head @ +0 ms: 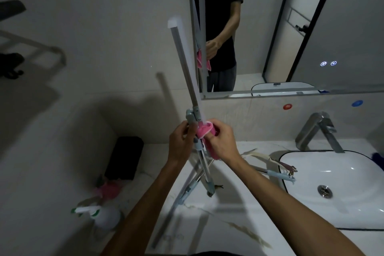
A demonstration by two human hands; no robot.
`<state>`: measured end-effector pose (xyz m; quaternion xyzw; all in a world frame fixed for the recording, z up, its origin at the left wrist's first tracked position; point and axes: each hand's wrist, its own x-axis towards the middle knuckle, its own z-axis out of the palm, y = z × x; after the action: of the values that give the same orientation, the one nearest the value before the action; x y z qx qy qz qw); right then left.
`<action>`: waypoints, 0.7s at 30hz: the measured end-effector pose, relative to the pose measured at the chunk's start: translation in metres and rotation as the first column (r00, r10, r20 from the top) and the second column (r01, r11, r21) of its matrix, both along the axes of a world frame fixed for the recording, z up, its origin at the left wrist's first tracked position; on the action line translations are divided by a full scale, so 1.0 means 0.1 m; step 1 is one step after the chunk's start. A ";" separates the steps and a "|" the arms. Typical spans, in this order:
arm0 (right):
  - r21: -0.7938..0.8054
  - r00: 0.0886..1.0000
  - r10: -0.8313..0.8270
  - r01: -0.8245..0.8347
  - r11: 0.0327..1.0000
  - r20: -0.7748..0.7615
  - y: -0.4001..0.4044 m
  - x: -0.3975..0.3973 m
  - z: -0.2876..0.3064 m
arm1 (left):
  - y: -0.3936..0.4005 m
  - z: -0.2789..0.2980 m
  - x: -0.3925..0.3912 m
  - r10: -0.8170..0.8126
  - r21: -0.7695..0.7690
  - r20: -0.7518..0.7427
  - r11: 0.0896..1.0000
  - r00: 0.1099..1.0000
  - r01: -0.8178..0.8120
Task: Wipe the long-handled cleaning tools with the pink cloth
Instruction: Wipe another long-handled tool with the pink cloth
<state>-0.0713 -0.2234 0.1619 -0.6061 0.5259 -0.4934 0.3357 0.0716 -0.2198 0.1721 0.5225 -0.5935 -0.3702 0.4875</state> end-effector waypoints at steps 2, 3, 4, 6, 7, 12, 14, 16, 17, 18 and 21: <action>-0.057 1.000 0.006 -0.006 0.998 0.006 -0.02 -0.01 0.08 | 0.01 -0.03 0.00 -0.011 0.006 -0.013 1.000 1.000 0.011; -0.081 1.000 0.010 -0.011 0.997 -0.004 -0.03 -0.01 0.09 | 0.00 -0.05 0.01 -0.010 0.007 -0.015 1.000 1.000 0.010; -0.092 1.000 0.016 -0.018 0.996 -0.014 -0.03 0.00 0.08 | 0.00 -0.06 0.01 -0.012 0.009 -0.019 1.000 1.000 0.012; -0.099 0.999 0.030 -0.033 0.995 -0.033 -0.03 0.00 0.03 | 0.01 -0.08 0.01 -0.009 0.001 -0.002 1.000 1.000 0.009; -0.102 0.999 0.034 -0.038 0.994 -0.042 -0.03 -0.01 -0.02 | 0.01 -0.10 0.01 0.001 -0.003 0.021 1.000 1.000 -0.001; 0.010 0.989 0.059 -0.058 0.998 -0.135 0.00 -0.01 -0.27 | -0.01 -0.14 0.04 0.058 0.030 0.113 0.998 0.992 -0.062; 0.091 0.978 0.084 -0.068 0.994 -0.191 0.03 -0.02 -0.45 | -0.01 -0.15 0.07 0.064 0.056 0.129 0.996 0.990 -0.071; 0.159 0.968 0.110 -0.075 0.984 -0.224 0.06 -0.08 -0.56 | 0.02 -0.17 0.08 0.027 0.092 0.143 0.995 0.989 -0.040; 0.178 0.964 0.120 -0.079 0.981 -0.237 0.06 -0.11 -0.57 | 0.05 -0.19 0.09 -0.003 0.107 0.167 0.994 0.986 -0.015; 0.181 0.959 0.132 -0.087 0.980 -0.251 0.05 -0.14 -0.56 | 0.08 -0.22 0.09 -0.034 0.123 0.185 0.992 0.982 0.011; 0.199 0.955 0.164 -0.116 0.973 -0.247 0.01 -0.19 -0.46 | 0.12 -0.29 0.13 -0.060 0.145 0.178 0.989 0.982 0.034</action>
<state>-0.0899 -0.2220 0.1156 -0.6687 0.5640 -0.3337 0.3514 0.0843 -0.2076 0.1428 0.5734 -0.6197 -0.3737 0.3841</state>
